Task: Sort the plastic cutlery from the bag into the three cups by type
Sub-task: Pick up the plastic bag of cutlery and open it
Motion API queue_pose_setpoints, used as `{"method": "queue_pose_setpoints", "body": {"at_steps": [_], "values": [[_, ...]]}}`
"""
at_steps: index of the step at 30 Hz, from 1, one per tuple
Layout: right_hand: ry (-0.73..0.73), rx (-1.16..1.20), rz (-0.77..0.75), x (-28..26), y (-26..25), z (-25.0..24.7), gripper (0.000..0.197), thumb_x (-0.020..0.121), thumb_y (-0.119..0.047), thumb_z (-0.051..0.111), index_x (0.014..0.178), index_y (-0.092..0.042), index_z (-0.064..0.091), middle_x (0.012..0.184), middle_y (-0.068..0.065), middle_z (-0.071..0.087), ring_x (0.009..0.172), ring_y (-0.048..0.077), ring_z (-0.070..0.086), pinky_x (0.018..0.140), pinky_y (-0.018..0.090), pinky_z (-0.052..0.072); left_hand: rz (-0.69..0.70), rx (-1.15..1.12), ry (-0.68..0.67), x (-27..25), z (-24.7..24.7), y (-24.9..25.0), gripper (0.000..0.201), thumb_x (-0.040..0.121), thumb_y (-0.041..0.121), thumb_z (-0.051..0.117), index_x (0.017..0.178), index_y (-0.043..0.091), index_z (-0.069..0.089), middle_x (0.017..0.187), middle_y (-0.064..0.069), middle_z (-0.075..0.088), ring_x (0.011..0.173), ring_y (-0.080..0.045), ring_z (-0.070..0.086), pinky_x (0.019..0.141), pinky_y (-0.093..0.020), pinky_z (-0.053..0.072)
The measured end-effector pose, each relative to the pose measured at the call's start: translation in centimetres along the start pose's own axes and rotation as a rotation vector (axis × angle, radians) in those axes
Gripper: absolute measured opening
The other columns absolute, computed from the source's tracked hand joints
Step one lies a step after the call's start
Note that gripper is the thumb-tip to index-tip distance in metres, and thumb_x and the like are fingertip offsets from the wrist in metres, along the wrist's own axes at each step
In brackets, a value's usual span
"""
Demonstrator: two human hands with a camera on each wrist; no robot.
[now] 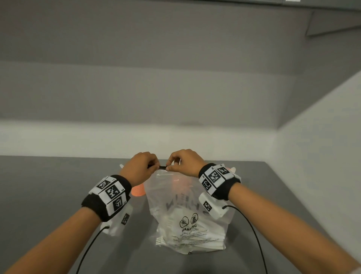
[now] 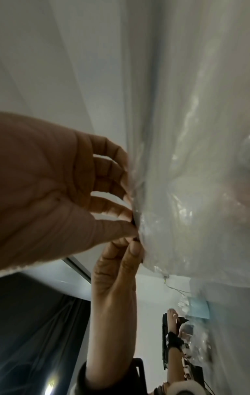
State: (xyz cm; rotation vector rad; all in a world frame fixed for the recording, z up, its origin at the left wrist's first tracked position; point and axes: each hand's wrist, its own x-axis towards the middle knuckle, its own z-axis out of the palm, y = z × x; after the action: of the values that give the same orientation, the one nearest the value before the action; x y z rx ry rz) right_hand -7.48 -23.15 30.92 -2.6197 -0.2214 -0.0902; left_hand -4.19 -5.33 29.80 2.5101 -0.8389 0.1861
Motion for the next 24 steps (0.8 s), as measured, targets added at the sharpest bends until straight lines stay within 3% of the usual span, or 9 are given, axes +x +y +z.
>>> {"method": "queue_pose_setpoints", "body": {"at_steps": [2, 5, 9, 12, 15, 19, 22, 24], "values": [[0.045, -0.026, -0.021, -0.1, 0.0, 0.0, 0.018, 0.084, -0.03, 0.066, 0.093, -0.015, 0.068, 0.085, -0.003, 0.06, 0.078, 0.012, 0.053, 0.069, 0.024, 0.039, 0.005, -0.033, 0.033, 0.1, 0.1, -0.2, 0.009, 0.09, 0.016, 0.056, 0.088, 0.012, 0.064, 0.082, 0.002, 0.057, 0.079, -0.016, 0.052, 0.071, -0.025, 0.039], [0.069, -0.11, -0.057, -0.9, 0.7, -0.9, 0.018, 0.087, -0.029, 0.063, 0.093, -0.013, 0.066, 0.096, 0.0, 0.067, 0.088, 0.013, 0.057, 0.084, 0.028, 0.04, -0.009, -0.029, 0.083, 0.2, 0.3, -0.7, 0.01, 0.09, 0.019, 0.056, 0.088, 0.012, 0.064, 0.082, 0.0, 0.063, 0.078, -0.019, 0.056, 0.07, -0.03, 0.045], [0.09, -0.177, 0.054, -3.0, 4.3, -3.8, 0.017, 0.089, -0.028, 0.06, 0.095, -0.013, 0.065, 0.102, 0.0, 0.067, 0.088, 0.012, 0.055, 0.091, 0.03, 0.039, -0.072, -0.055, 0.124, 0.4, 0.4, -1.9, 0.01, 0.091, 0.019, 0.056, 0.084, 0.014, 0.061, 0.069, 0.005, 0.055, 0.069, -0.019, 0.053, 0.057, -0.027, 0.038], [0.139, -0.077, 0.171, -4.8, 7.3, -6.0, 0.014, 0.089, -0.024, 0.061, 0.095, -0.012, 0.066, 0.102, 0.003, 0.068, 0.087, 0.012, 0.055, 0.084, 0.027, 0.044, -0.086, -0.089, 0.136, 0.6, 0.7, -2.2, 0.011, 0.091, 0.019, 0.056, 0.082, 0.015, 0.061, 0.072, 0.003, 0.059, 0.069, -0.023, 0.058, 0.062, -0.03, 0.047], [0.159, -0.053, 0.24, -6.1, 8.8, -7.2, 0.014, 0.089, -0.021, 0.061, 0.096, -0.01, 0.066, 0.098, 0.002, 0.064, 0.084, 0.014, 0.053, 0.078, 0.026, 0.042, -0.074, -0.089, 0.144, 1.3, 1.0, -1.8, 0.01, 0.09, 0.018, 0.057, 0.083, 0.014, 0.062, 0.082, -0.001, 0.065, 0.076, -0.024, 0.06, 0.066, -0.029, 0.043], [0.219, -0.013, 0.331, -7.8, 10.2, -7.8, 0.008, 0.089, -0.023, 0.06, 0.089, -0.016, 0.062, 0.091, 0.002, 0.061, 0.065, 0.011, 0.054, 0.069, 0.025, 0.045, -0.082, -0.111, 0.137, 1.6, 1.1, -2.2, 0.01, 0.089, 0.018, 0.059, 0.079, 0.016, 0.062, 0.083, -0.002, 0.066, 0.077, -0.025, 0.062, 0.067, -0.03, 0.045], [0.24, 0.184, 0.366, -8.6, 10.2, -7.4, 0.006, 0.089, -0.016, 0.059, 0.084, -0.017, 0.056, 0.078, 0.003, 0.063, 0.049, 0.009, 0.06, 0.063, 0.024, 0.048, -0.049, -0.224, 0.098, 1.1, 1.3, -2.0, 0.009, 0.087, 0.018, 0.062, 0.078, 0.017, 0.062, 0.081, -0.001, 0.066, 0.079, -0.022, 0.062, 0.065, -0.025, 0.043], [0.264, 0.396, 0.413, -8.5, 9.3, -7.1, 0.005, 0.089, -0.012, 0.058, 0.087, -0.016, 0.055, 0.074, 0.006, 0.062, 0.05, 0.015, 0.062, 0.062, 0.027, 0.05, -0.049, -0.304, 0.076, 1.0, 1.3, -1.3, 0.012, 0.086, 0.029, 0.063, 0.08, 0.019, 0.065, 0.083, 0.002, 0.067, 0.081, -0.018, 0.061, 0.071, -0.025, 0.045]]}}
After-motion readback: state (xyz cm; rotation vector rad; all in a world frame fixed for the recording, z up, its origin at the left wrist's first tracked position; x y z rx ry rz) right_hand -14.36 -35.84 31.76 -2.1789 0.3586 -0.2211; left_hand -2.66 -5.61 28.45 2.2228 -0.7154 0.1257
